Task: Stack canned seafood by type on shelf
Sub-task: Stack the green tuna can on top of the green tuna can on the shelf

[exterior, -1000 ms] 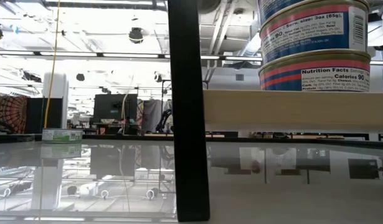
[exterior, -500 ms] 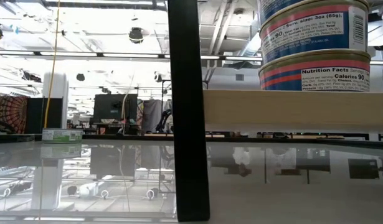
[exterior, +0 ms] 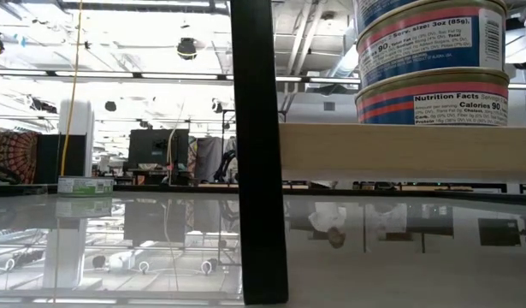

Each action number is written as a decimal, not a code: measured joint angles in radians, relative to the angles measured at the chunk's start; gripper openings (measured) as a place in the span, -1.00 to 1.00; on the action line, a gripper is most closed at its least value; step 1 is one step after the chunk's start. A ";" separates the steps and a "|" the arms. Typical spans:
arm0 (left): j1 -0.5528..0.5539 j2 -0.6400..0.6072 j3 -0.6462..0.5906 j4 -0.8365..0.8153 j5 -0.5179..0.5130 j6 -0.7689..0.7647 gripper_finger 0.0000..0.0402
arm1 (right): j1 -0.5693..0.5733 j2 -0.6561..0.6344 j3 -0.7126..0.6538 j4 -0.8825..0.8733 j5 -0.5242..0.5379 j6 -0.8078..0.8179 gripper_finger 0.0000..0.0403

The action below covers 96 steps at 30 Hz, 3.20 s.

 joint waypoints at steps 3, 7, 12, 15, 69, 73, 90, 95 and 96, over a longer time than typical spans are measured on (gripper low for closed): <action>0.001 0.010 0.000 0.004 -0.024 -0.055 -0.33 | -0.008 -0.001 0.000 -0.007 0.005 0.001 -0.03; -0.010 0.011 0.000 0.010 -0.107 -0.078 -0.19 | -0.008 -0.012 -0.001 -0.010 0.008 -0.005 -0.18; -0.039 -0.001 0.000 -0.003 -0.338 -0.068 0.12 | 0.019 -0.051 -0.001 -0.028 0.135 -0.018 -0.18; -0.081 -0.028 0.000 -0.006 -0.519 -0.022 0.27 | 0.068 -0.105 -0.001 -0.083 0.242 -0.016 -0.18; -0.335 0.034 -0.021 -0.168 -0.623 -0.632 0.14 | 0.962 -0.112 0.002 -1.178 0.444 1.052 -0.15; -0.335 0.029 -0.021 -0.143 -0.654 -0.693 0.14 | 0.996 -0.111 0.023 -1.274 0.442 1.079 -0.10; -0.345 0.026 -0.021 -0.034 -0.700 -0.816 0.14 | 1.086 -0.068 0.079 -1.361 0.317 1.284 0.09; -0.345 0.026 -0.021 -0.034 -0.720 -0.799 0.14 | 1.038 -0.029 0.079 -1.430 0.350 1.366 0.07; -0.344 0.026 -0.021 -0.032 -0.723 -0.796 0.14 | 1.025 -0.025 0.079 -1.470 0.348 1.439 0.06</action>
